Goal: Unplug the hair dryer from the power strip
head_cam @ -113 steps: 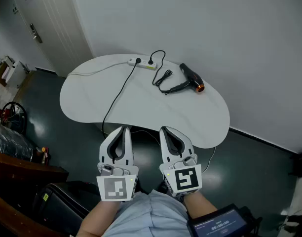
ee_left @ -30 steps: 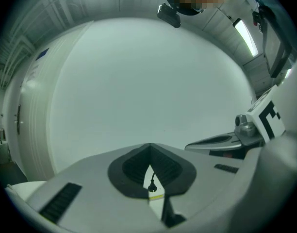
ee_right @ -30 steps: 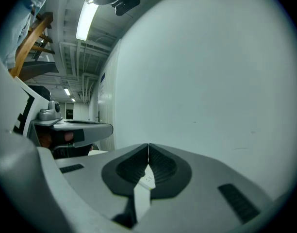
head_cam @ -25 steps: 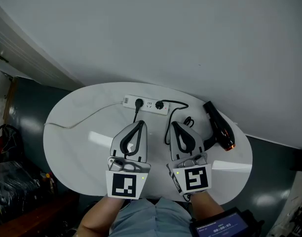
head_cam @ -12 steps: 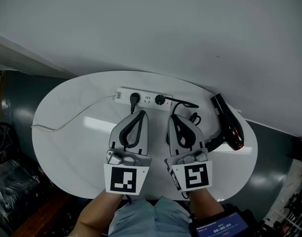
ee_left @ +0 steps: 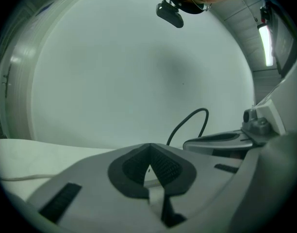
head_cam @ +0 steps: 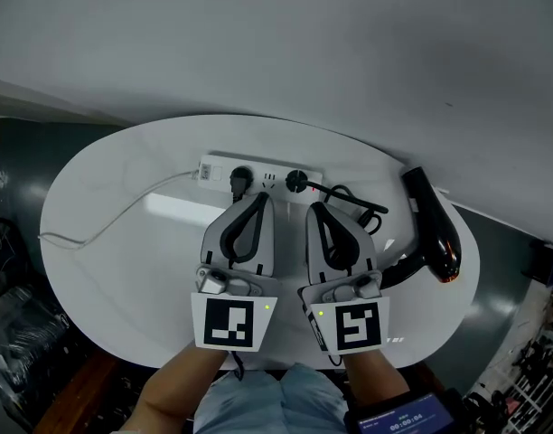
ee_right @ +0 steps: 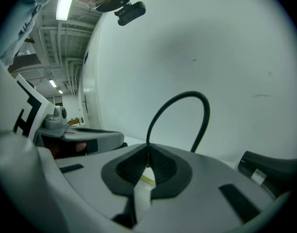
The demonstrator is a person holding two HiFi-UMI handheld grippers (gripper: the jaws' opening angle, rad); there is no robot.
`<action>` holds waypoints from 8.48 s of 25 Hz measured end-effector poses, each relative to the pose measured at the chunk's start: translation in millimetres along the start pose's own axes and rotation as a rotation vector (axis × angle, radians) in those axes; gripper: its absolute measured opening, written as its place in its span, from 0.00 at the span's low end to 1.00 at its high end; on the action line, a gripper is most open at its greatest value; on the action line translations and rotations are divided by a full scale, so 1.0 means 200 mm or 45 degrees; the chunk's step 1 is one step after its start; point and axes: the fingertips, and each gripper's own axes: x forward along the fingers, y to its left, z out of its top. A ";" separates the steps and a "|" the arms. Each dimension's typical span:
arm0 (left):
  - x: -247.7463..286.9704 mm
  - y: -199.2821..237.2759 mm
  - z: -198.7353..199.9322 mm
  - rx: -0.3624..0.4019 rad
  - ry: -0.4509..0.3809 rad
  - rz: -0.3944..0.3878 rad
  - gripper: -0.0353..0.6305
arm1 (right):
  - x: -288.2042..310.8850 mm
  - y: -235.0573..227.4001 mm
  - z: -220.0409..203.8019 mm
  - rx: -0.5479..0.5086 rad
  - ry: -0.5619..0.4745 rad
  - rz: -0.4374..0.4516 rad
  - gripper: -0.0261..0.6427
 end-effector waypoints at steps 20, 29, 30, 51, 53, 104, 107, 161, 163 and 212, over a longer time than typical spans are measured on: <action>0.06 -0.04 -0.07 -0.002 0.113 0.009 0.05 | 0.04 -0.02 -0.07 0.003 0.045 -0.007 0.05; 0.10 0.00 -0.25 -0.083 0.278 0.040 0.05 | 0.06 -0.02 -0.09 -0.004 0.065 -0.001 0.07; 0.10 -0.01 -0.25 -0.071 0.284 0.038 0.05 | 0.06 -0.02 -0.09 -0.004 0.067 -0.002 0.07; 0.13 -0.02 -0.27 -0.053 0.296 0.017 0.05 | 0.13 -0.02 -0.06 -0.040 0.067 0.027 0.20; 0.13 -0.02 -0.27 -0.060 0.295 0.013 0.05 | 0.15 0.00 -0.05 -0.062 0.062 0.060 0.20; 0.13 -0.06 -0.28 -0.156 0.302 -0.158 0.05 | 0.21 0.05 -0.05 -0.192 0.132 0.345 0.12; 0.13 -0.05 -0.28 -0.149 0.304 -0.154 0.05 | 0.21 0.05 -0.06 -0.198 0.128 0.361 0.12; 0.13 -0.07 -0.29 -0.065 0.358 -0.176 0.05 | 0.21 0.08 0.03 -0.177 0.027 0.292 0.11; 0.14 -0.07 -0.29 -0.067 0.359 -0.178 0.05 | 0.21 0.07 0.03 -0.174 0.025 0.288 0.11; 0.18 -0.06 -0.27 -0.130 0.347 -0.114 0.05 | 0.21 0.07 0.03 -0.213 0.016 0.294 0.09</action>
